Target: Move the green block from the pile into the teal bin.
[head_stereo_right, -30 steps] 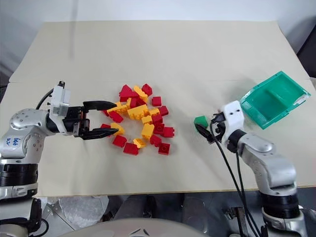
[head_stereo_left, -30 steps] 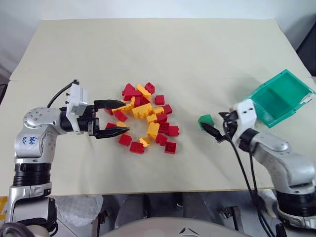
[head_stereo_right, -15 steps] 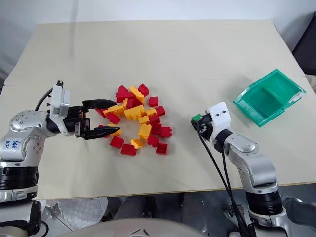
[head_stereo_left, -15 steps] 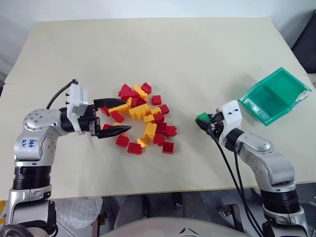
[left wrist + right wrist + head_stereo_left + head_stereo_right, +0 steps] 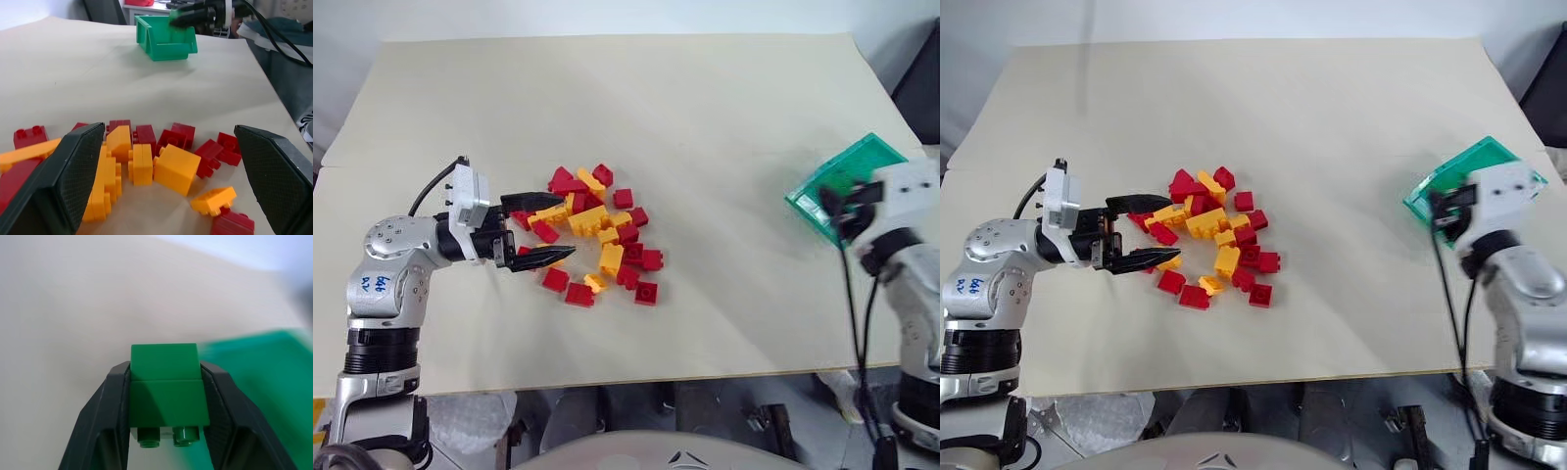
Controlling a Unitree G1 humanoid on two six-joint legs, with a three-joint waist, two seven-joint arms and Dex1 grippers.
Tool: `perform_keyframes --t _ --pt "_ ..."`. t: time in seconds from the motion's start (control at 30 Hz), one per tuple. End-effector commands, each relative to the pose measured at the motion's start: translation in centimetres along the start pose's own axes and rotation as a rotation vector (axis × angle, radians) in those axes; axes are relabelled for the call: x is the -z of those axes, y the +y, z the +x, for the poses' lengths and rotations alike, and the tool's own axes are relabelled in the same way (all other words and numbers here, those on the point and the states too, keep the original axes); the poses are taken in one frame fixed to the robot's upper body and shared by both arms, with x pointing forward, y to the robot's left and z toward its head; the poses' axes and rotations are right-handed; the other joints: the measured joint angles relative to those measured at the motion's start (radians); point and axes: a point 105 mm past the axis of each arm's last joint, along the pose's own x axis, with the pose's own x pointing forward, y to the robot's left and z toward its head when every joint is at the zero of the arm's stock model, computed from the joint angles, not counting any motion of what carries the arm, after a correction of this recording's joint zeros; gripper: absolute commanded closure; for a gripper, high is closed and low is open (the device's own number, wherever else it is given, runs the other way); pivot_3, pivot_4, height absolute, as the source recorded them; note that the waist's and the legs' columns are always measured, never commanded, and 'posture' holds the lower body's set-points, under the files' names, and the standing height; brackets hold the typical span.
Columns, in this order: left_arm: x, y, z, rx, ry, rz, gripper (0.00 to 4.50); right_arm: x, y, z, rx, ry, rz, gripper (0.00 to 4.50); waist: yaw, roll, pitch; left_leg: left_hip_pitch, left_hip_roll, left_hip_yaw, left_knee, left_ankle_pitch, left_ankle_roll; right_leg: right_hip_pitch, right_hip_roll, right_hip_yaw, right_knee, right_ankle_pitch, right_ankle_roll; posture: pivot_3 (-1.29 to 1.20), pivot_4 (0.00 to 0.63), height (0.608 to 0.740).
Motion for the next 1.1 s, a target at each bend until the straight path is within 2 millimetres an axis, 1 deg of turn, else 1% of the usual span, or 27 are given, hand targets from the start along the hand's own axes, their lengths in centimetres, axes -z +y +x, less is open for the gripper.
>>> perform_keyframes --t 0.03,0.1,0.17,0.23,0.3,0.4,0.53,0.57,0.6,0.67,0.73,0.77,0.83,0.93,1.0,1.1 --pt "-0.8 0.5 0.3 -0.015 -0.025 0.036 0.0 -0.7 -2.7 0.7 0.096 -0.034 -0.037 2.99 -0.005 0.0 0.0 0.001 0.0 0.001 0.0 0.0 0.0 0.0 0.0 0.001 0.001 0.0 0.0 0.0 0.15 0.74" --pt "-0.8 0.8 0.4 -0.022 -0.027 0.038 0.0 -0.4 -3.3 1.3 0.109 -0.026 -0.049 2.99 -0.008 0.0 0.0 0.002 0.001 0.003 0.0 0.0 -0.001 0.0 0.001 0.003 0.001 0.0 0.0 0.0 0.15 0.74" --pt "-0.7 1.0 0.5 -0.028 -0.023 0.04 0.0 0.2 -3.4 2.5 0.085 -0.013 -0.037 2.23 -0.011 0.0 0.0 0.002 0.001 0.003 0.0 0.0 -0.001 0.0 0.001 0.003 0.002 0.0 0.0 0.0 0.15 0.74" --pt "-0.5 1.2 0.5 -0.045 -0.012 0.036 0.0 0.4 -3.6 3.5 0.06 -0.011 -0.048 1.65 -0.014 0.0 0.0 0.002 0.001 0.004 0.0 0.001 -0.001 0.0 0.001 0.004 0.002 0.0 0.0 0.0 0.15 0.74" --pt "-0.4 1.2 0.3 -0.049 -0.008 0.037 0.0 0.4 -4.0 3.9 0.055 -0.016 -0.057 0.94 -0.018 0.0 0.0 0.002 0.001 0.004 0.0 0.001 0.0 -0.001 0.001 0.004 0.002 0.0 0.0 0.0 0.15 0.74" --pt "-0.4 1.3 -0.3 -0.085 -0.012 0.029 0.0 -0.4 -4.3 4.2 0.039 -0.035 -0.069 0.02 -0.017 0.0 0.0 0.001 0.001 0.003 -0.001 0.001 0.0 -0.001 0.0 0.003 0.001 0.0 0.0 0.0 0.15 0.74" --pt "-0.3 1.3 -1.2 -0.13 -0.013 0.01 0.0 -1.2 -3.6 4.0 -0.023 -0.056 -0.071 0.02 -0.02 0.001 0.0 0.0 0.001 0.003 -0.001 0.001 0.0 -0.002 0.0 0.003 0.0 0.0 0.0 0.0 0.15 0.74" --pt "-0.1 1.3 -1.5 -0.145 -0.002 0.002 0.0 -1.5 -2.9 3.8 -0.069 -0.063 -0.069 0.02 -0.02 0.001 0.0 0.0 0.001 0.003 -0.001 0.001 0.0 -0.002 0.0 0.003 0.0 0.0 0.0 0.0 0.15 0.74" --pt "0.1 1.4 -1.9 -0.181 0.013 -0.011 0.0 -1.9 -1.5 3.4 -0.161 -0.078 -0.067 0.02 -0.02 0.001 0.0 0.0 0.001 0.003 -0.001 0.001 0.0 -0.002 0.0 0.003 0.0 0.0 0.0 0.0 0.15 0.74" --pt "0.4 1.1 -3.6 -0.224 0.029 -0.022 0.0 -1.9 2.5 1.7 -0.436 -0.081 -0.057 0.02 -0.02 0.001 0.0 0.0 0.002 0.003 -0.001 0.001 -0.001 -0.002 0.0 0.003 0.0 0.0 0.0 0.0 0.15 0.74" --pt "0.8 0.7 -4.9 -0.233 0.051 -0.025 0.0 -1.5 4.8 0.1 -0.625 -0.068 -0.072 0.02 -0.02 0.001 0.0 0.001 0.003 0.003 -0.002 0.0 -0.001 -0.002 0.001 0.002 0.0 0.0 0.0 0.0 0.15 0.74" --pt "1.1 0.6 -5.6 -0.235 0.068 -0.027 0.0 -1.2 5.5 -0.7 -0.695 -0.062 -0.093 0.02 -0.02 0.001 0.0 0.001 0.003 0.003 -0.001 0.0 -0.001 -0.002 0.001 0.002 0.0 0.0 0.0 0.0 0.15 0.74" --pt "1.6 0.5 -6.5 -0.242 0.097 -0.029 0.0 -0.8 6.3 -1.6 -0.795 -0.047 -0.103 0.02 -0.02 0.001 0.001 0.001 0.002 0.004 0.0 0.0 -0.001 -0.002 0.0 0.003 0.0 0.0 0.0 0.0 0.15 0.74" --pt "3.2 0.2 -9.9 -0.291 0.167 -0.064 0.0 1.2 7.1 -2.4 -0.959 0.0 -0.143 0.02 -0.019 0.001 0.001 0.002 0.001 0.004 0.0 0.0 0.0 -0.001 -0.002 0.003 0.001 0.0 0.001 0.0 0.15 0.74" --pt "3.6 -0.1 -11.4 -0.307 0.196 -0.067 0.0 2.3 7.0 -2.2 -1.013 0.03 -0.173 0.02 -0.024 0.001 0.001 0.002 0.002 0.004 0.0 0.0 0.0 -0.001 -0.002 0.003 0.001 0.0 0.0 0.0 0.15 0.74" --pt "3.5 0.2 -12.6 -0.349 0.201 -0.064 0.0 2.4 6.7 -1.1 -1.006 -0.003 -0.186 0.02 -0.023 0.001 0.001 0.002 0.001 0.004 0.0 0.0 0.0 -0.003 -0.002 0.003 0.002 0.0 0.0 0.0 0.15 0.74"
